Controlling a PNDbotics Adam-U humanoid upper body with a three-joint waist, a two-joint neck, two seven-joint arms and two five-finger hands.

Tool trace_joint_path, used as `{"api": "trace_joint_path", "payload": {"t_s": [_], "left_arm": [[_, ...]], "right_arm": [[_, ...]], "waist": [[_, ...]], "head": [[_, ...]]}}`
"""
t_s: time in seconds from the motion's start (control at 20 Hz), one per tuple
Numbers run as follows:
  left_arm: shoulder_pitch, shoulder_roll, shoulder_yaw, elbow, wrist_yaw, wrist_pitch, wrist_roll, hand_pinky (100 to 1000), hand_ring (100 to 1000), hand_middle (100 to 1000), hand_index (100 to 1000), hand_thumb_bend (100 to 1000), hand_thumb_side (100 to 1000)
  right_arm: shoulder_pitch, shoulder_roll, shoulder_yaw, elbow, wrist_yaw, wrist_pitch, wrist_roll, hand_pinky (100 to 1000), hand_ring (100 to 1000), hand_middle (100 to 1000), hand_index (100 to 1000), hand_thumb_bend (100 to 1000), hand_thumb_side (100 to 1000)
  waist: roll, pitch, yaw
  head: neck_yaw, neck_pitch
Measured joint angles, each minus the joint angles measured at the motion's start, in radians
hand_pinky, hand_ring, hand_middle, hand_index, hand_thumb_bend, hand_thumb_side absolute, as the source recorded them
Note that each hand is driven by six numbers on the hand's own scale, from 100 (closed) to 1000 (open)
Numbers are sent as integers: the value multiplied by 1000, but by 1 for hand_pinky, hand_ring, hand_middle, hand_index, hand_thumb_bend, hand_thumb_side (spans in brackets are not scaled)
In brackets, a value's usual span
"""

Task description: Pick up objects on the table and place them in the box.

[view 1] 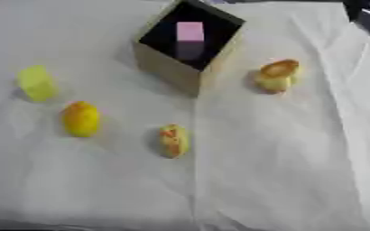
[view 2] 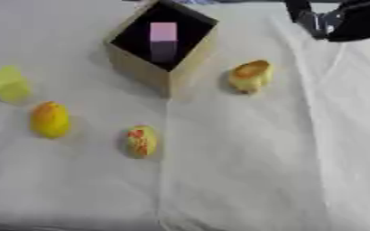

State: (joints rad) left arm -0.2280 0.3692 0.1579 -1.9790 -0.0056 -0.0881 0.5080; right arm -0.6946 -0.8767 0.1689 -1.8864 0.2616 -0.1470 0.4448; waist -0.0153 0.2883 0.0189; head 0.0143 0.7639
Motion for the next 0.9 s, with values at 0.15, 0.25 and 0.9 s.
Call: {"api": "trace_joint_path", "payload": {"t_s": [0.15,0.25,0.9], "left_arm": [[0,0,0,0,2,0,0,744,682,656,833,288,617],[0,0,0,0,2,0,0,744,682,656,833,288,617],[-1,1,0,1,7,0,-1,744,681,654,833,284,620]], "right_arm": [[0,-2,11,2,3,-8,15,888,896,744,843,100,363],[0,-7,18,7,4,-12,25,890,899,749,846,100,375],[-55,-49,137,115,52,-60,141,892,917,789,877,102,343]], "waist": [[1,3,1],[1,3,2],[0,5,19]], "head": [[-3,-6],[-4,-8],[-12,-10]]}}
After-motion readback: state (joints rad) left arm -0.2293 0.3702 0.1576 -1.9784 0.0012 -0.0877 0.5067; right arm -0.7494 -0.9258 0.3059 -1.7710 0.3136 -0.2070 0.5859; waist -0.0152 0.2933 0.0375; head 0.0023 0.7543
